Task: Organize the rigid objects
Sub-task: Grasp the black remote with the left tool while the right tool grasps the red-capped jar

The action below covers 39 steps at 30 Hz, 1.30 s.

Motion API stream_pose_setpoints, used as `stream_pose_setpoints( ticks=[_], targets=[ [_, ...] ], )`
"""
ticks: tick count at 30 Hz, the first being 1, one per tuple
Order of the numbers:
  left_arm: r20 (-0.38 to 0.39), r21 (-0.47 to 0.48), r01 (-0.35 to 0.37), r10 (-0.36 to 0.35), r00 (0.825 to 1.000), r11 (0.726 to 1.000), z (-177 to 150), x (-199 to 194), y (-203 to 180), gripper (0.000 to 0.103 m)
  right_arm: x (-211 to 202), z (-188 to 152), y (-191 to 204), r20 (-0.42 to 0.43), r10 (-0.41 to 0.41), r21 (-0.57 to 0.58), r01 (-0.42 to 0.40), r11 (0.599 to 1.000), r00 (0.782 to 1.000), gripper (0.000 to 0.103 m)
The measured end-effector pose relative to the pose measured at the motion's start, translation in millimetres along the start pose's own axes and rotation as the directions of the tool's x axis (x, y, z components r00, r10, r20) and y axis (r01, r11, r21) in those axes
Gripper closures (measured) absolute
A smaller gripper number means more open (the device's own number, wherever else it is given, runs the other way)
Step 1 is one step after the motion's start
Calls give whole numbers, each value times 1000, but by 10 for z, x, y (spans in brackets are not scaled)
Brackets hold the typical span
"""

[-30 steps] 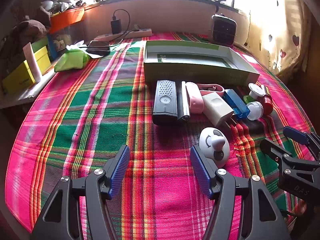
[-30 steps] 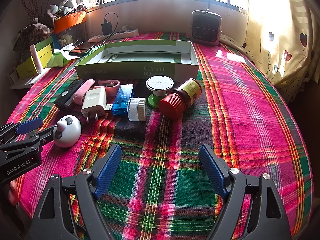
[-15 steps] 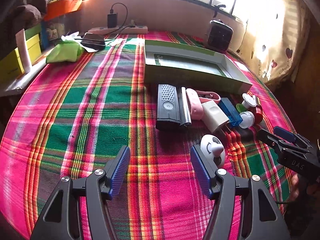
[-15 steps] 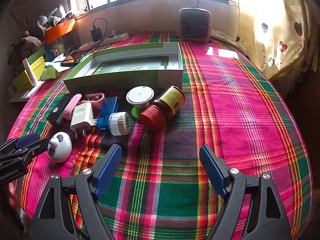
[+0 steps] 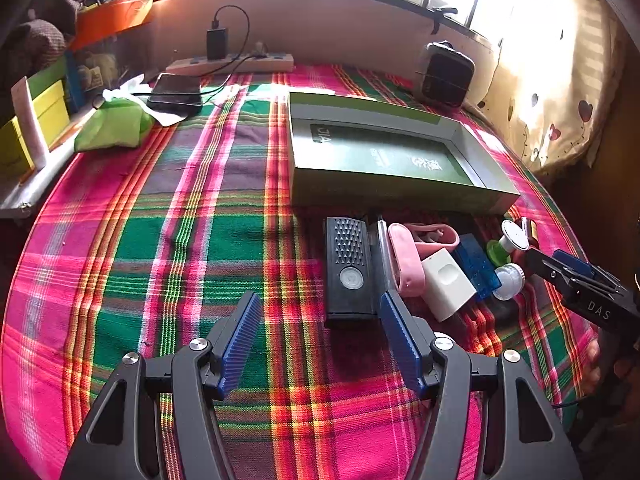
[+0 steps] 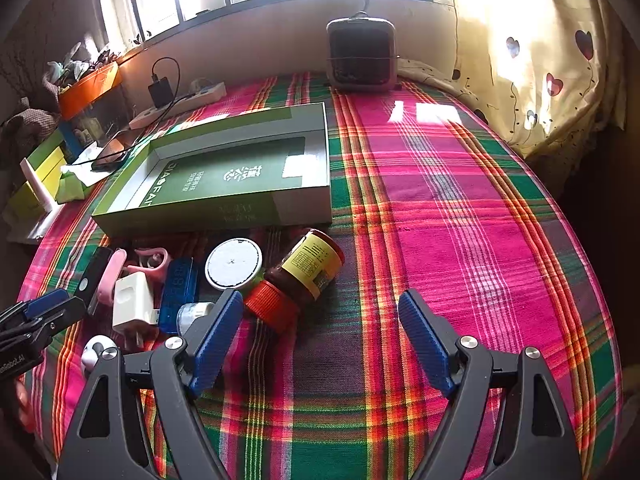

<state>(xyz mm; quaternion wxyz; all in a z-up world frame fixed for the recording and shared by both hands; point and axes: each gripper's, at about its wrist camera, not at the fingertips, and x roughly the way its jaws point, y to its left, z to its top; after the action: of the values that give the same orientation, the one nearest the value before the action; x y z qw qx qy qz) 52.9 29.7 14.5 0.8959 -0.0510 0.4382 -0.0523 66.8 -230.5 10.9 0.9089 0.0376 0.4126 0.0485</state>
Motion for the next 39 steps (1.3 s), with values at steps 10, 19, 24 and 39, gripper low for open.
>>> stream_pose_setpoints(
  ticks=[10,19,24,39],
  targets=[
    [-34,39,-45,46,998,998,135,165,8,41,73,73,-209,-27,-40,36,41,999,999,23],
    [-39,36,-67,68,997,997,239,273,40,41,214,171,-253,-51,-50,23,51,998,997,23],
    [-31,52,-91,92,995,995,291,328,29,41,303,260,-254,-57,-54,5,54,999,997,23],
    [-11,23,-100,100,995,995,272,288,58,71,328,286,-295,-42,-52,-1,52,999,998,61]
  ],
)
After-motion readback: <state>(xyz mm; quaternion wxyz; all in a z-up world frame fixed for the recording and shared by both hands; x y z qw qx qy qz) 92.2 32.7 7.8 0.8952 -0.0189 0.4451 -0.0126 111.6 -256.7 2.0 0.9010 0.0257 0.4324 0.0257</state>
